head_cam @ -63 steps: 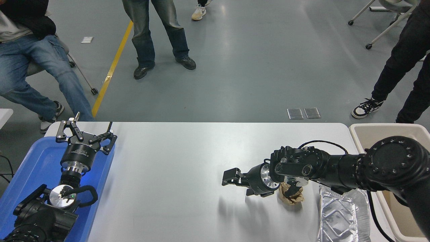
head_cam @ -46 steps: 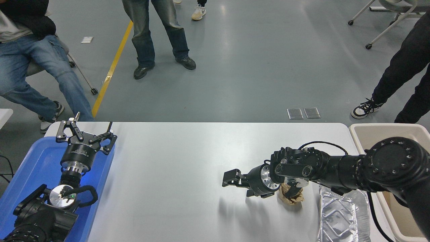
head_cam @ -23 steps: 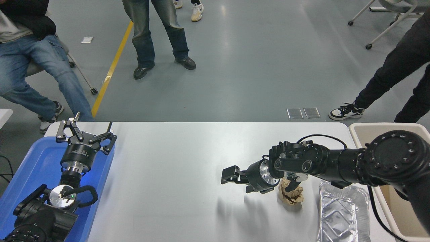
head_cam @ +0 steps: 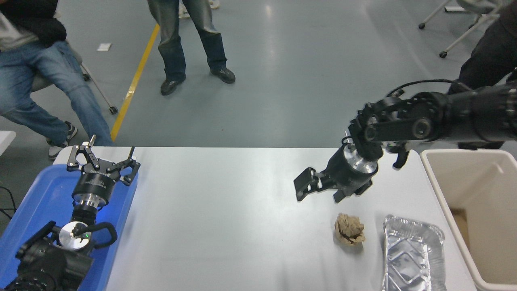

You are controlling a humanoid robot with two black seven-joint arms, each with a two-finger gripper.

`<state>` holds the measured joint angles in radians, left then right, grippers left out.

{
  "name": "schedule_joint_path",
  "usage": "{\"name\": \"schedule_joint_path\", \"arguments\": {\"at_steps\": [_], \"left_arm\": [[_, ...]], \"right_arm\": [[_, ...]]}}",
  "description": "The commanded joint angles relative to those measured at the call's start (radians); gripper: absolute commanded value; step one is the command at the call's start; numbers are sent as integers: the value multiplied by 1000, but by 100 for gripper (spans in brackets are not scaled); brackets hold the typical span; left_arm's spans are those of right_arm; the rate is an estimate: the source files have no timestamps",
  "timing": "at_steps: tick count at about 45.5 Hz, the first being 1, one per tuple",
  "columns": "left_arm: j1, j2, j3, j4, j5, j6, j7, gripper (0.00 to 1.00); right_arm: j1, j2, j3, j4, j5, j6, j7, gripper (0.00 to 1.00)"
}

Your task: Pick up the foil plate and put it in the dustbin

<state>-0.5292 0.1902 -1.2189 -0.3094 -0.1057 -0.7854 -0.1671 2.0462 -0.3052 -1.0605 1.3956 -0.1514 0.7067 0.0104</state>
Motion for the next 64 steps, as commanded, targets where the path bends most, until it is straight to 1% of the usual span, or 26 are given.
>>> {"name": "schedule_joint_path", "arguments": {"at_steps": [1,10,18,21,25,28,33,37,40,44,49,55,60,64], "left_arm": [[0,0,-1,0,0,0,0,99],[0,0,-1,0,0,0,0,99],[0,0,1,0,0,0,0,99],[0,0,1,0,0,0,0,99],[0,0,1,1,0,0,0,99],[0,0,-1,0,0,0,0,99],[0,0,-1,1,0,0,0,99],[0,0,-1,0,0,0,0,99],[0,0,-1,0,0,0,0,99],[0,0,-1,0,0,0,0,99],[0,0,-1,0,0,0,0,99],[0,0,-1,0,0,0,0,99],[0,0,-1,0,0,0,0,99],[0,0,1,0,0,0,0,99]], "right_arm": [[380,-169,-263,235,-33,79,-3,100],[597,-172,-418,347,-33,79,-3,100],[692,-163,-467,350,-36,79,-4,100],[694,-169,-484,350,-45,79,-15,100],[683,-178,-521,350,-103,79,-18,100],[651,-215,-538,349,-172,79,-18,100],[551,-296,-558,336,-281,79,-17,100],[448,-386,-562,318,-348,-4,-17,100],[315,-451,-541,284,-411,-84,-13,100],[143,-517,-448,229,-454,-159,-13,100],[-122,-581,-244,131,-508,-205,-13,100],[-447,-608,14,11,-577,-253,-13,100],[-671,-582,198,-98,-608,-288,-15,100],[-800,-545,295,-176,-622,-294,-17,100]]}}
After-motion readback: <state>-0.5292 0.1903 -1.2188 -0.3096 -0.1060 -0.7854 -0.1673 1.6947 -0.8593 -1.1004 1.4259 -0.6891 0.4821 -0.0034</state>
